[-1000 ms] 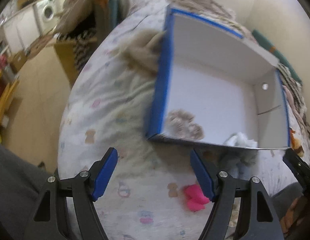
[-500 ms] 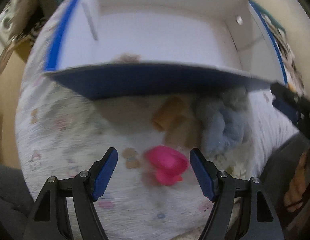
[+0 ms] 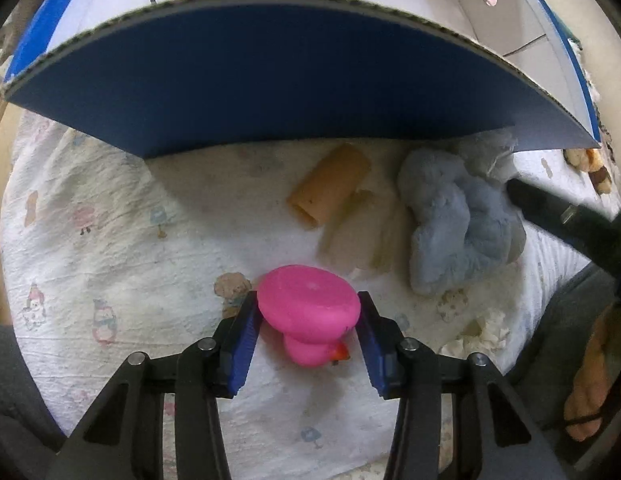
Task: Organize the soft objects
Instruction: 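Grasp the pink duck with the left tool while the right tool grasps the blue scrunchie, then carry the pink duck and blue scrunchie over the box with both tools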
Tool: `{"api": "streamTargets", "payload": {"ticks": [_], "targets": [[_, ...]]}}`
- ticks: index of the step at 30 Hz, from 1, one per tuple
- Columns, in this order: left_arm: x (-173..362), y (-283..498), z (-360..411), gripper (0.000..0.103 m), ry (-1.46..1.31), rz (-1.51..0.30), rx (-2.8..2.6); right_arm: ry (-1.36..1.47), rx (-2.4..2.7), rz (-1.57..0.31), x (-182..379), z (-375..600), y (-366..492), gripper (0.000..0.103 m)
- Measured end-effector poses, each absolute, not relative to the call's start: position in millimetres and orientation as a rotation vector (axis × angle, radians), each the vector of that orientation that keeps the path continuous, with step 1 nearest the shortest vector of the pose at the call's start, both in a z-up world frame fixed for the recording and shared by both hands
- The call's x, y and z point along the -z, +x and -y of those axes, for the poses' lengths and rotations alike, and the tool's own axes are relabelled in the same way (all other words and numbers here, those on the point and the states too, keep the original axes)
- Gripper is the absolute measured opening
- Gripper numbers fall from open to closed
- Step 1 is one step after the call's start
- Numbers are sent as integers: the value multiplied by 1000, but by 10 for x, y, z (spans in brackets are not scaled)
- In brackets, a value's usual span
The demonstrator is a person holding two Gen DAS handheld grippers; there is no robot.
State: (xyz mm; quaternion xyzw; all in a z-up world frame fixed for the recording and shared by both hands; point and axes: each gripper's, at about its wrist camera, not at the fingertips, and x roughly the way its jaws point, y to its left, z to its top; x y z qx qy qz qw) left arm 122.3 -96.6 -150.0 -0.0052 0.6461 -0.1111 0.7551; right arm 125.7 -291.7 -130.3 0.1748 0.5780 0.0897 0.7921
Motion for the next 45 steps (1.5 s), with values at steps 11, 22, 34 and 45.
{"api": "streamTargets", "payload": {"ticks": [11, 22, 34, 45], "targets": [[1472, 1268, 875, 43, 51, -1387, 131, 235, -202, -1353, 1578, 2622, 1356, 77], [1468, 1275, 912, 43, 52, -1393, 122, 161, -239, -1328, 1530, 2460, 1335, 34], [1449, 1218, 781, 43, 21, -1380, 76, 171, -262, -1293, 1394, 2486, 1253, 34], [1294, 1169, 564, 43, -4, -1343, 36, 200, -244, -1240, 1198, 2555, 1090, 34]]}}
